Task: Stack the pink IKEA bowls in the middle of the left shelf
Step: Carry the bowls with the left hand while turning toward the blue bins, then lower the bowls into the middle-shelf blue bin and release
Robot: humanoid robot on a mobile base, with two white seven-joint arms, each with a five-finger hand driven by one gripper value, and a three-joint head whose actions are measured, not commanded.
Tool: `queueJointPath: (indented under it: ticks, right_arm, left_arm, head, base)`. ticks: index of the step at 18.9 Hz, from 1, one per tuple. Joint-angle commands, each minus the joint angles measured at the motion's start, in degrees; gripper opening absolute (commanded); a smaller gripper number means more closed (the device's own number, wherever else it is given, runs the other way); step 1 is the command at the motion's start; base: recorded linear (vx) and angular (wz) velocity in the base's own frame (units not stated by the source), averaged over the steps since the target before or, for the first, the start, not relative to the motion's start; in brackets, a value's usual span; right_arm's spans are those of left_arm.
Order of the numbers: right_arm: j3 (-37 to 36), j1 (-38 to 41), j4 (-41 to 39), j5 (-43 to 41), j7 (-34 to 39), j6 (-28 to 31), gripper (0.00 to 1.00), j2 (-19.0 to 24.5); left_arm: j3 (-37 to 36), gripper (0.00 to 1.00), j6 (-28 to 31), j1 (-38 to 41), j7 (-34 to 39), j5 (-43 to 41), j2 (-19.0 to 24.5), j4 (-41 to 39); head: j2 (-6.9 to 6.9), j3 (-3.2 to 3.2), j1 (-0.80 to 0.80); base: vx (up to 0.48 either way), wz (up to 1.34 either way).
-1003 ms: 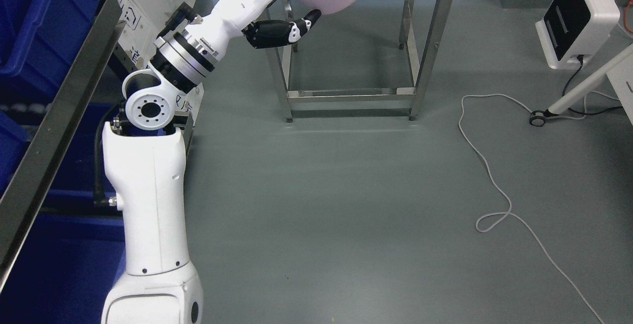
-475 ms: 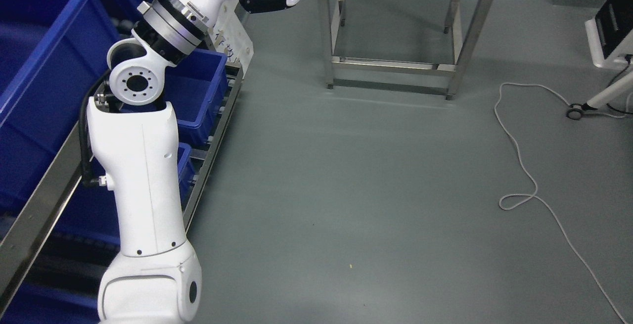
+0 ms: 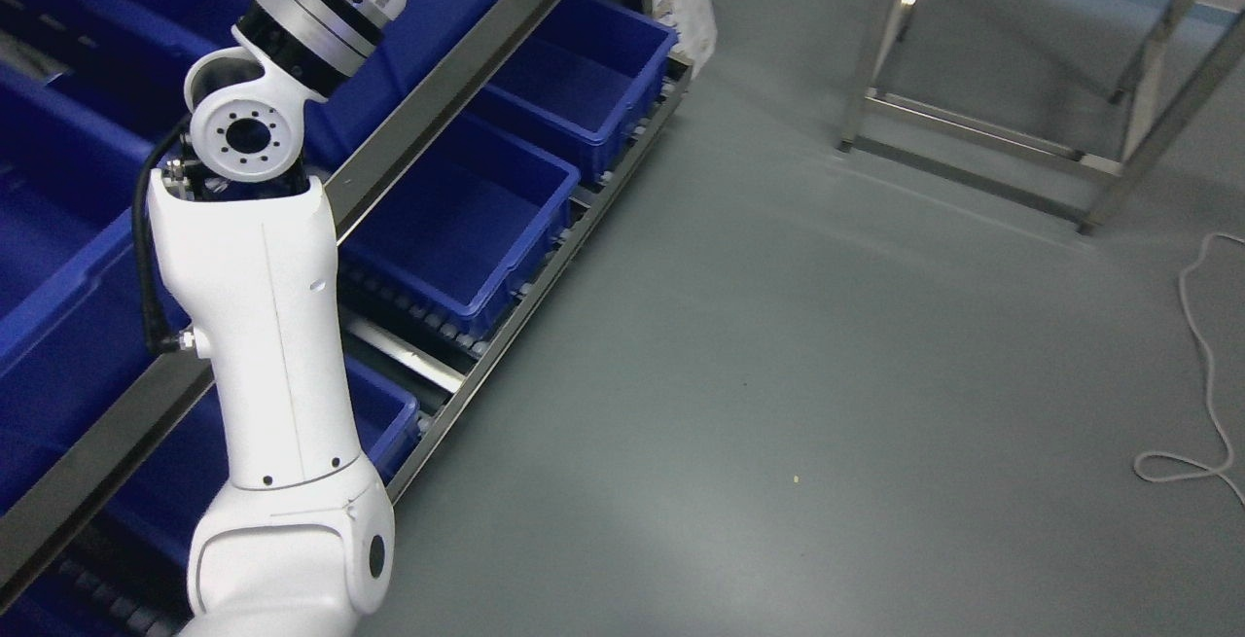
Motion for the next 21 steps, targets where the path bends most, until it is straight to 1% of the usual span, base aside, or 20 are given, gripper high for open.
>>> queueJointPath:
  ticks: [1,3,4,9,11,13,16,18,21]
  right_arm:
    - [-0.62,-0.02,0.01,0.44,0.05,0.04,1.00,-1.00]
    - [-0.62,-0.02,0.01,0.44,0.05,0.04,1.00,-1.00]
    - [-0.62,-0.02,0.01,0.44,0.05,0.04,1.00,-1.00]
    - [-0.62,-0.02,0.01,0.44,0.05,0.04,1.00,-1.00]
    - [-0.62,-0.02,0.01,0.44,0.05,0.04,1.00,-1.00]
    - [-0.62,-0.02,0.01,0.44,0.05,0.04,1.00,-1.00]
    - [-0.62,-0.02,0.00,0.44,0.05,0.04,1.00,-1.00]
    - [-0.62,-0.02,-0.08,0.44,0.05,0.04,1.00,-1.00]
    - [-0.62,-0.02,0.01,0.44,0.05,0.04,1.00,-1.00]
  left_arm:
    - [2.52,0.04,1.35,-0.55,-0.07,-2.59,4.36,0.22]
    - [2.70,0.04,2.14,-0.47,-0.16,-2.68,7.35,0.83]
    - [2.70,0.04,2.49,-0.38,-0.07,-2.86,9.71,1.27]
    - [1.82,0.04,2.58,0.50,-0.16,-6.11,15.26,5.58]
    - [-0.10,0.04,2.58,0.68,-0.42,-7.51,17.20,6.72]
    - [-2.74,0.04,2.58,1.20,-1.47,-8.39,17.64,6.73]
    - [-5.73,0.04,2.58,1.82,-2.18,-11.99,16.51,7.34]
    - [-7.14,0.04,2.58,1.56,-2.18,-13.05,14.14,7.43]
    - [-8.28,0.04,2.58,1.21,-2.18,-13.14,11.85,7.69]
  head:
    - [0.00,0.00,0.00]
    - [0.00,0.00,0.00]
    - [0.00,0.00,0.00]
    - [0.00,0.00,0.00]
    - [0.00,0.00,0.00]
    - [0.00,0.00,0.00]
    - [0.00,0.00,0.00]
    - [0.00,0.00,0.00]
    - [0.00,0.00,0.00]
  base:
    - [-0.164,0.83]
    - [-0.161,0.86]
    - [-0.158,0.90]
    - [-0.071,0.86]
    - [-0.017,0.70]
    - [0.012,0.59]
    - [0.045,0.49]
    - [0.075,0.46]
    - [0.086,0.41]
